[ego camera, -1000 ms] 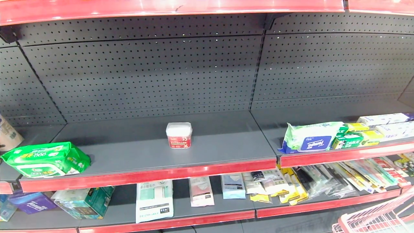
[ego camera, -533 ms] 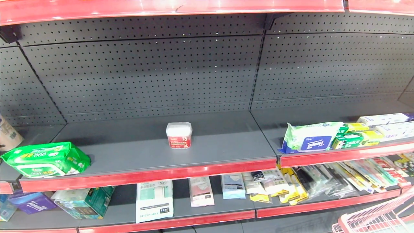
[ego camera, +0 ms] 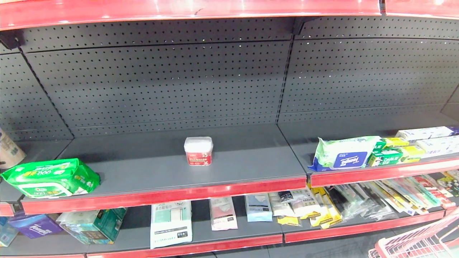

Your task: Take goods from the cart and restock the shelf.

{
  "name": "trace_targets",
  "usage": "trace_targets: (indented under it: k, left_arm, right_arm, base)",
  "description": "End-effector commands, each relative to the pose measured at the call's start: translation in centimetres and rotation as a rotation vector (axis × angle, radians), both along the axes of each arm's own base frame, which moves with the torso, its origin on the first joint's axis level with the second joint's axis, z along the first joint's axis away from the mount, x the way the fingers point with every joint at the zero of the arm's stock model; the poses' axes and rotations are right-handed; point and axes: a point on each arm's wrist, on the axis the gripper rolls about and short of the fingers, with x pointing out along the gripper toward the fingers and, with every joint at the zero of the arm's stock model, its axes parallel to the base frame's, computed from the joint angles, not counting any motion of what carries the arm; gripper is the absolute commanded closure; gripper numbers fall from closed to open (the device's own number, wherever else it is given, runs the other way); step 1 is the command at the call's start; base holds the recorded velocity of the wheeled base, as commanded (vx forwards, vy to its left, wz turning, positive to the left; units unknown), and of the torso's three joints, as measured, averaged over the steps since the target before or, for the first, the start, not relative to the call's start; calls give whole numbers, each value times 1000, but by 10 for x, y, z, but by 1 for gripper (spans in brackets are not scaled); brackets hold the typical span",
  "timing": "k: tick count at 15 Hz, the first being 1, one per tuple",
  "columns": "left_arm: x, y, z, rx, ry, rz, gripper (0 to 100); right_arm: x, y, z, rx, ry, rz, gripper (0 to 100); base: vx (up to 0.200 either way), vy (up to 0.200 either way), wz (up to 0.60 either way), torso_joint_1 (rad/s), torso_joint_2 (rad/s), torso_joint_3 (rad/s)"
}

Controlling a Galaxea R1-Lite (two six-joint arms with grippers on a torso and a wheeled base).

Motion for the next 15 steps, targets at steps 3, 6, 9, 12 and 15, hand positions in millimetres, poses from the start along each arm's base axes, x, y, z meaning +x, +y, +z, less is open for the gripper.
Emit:
trace_targets:
  k: [3, 6, 9, 12, 15]
  left_arm:
    - [0, 0, 0, 0, -2, 0, 0]
    - [0, 0, 0, -2, 0, 0, 0]
    - [0, 0, 0, -2, -1, 0, 0]
    - [0, 0, 0, 2, -2, -2, 0]
    - [0, -1, 0, 48, -7, -42, 0]
  right_arm:
    - [0, 0, -1, 0, 2, 3, 100]
    - [0, 0, -2, 0, 2, 4, 100]
    - [-1, 0, -3, -1, -6, 0, 100]
    - [-6, 1, -8, -9, -30, -4, 100]
    - [-7, 1, -8, -12, -40, -5, 100]
  base:
    - [200, 0, 0, 7, -4, -2]
    - [0, 0, 0, 0, 0, 0]
    - [0, 0, 0, 0, 0, 0]
    - [0, 0, 0, 0, 0, 0]
    - [0, 0, 0, 0, 0, 0]
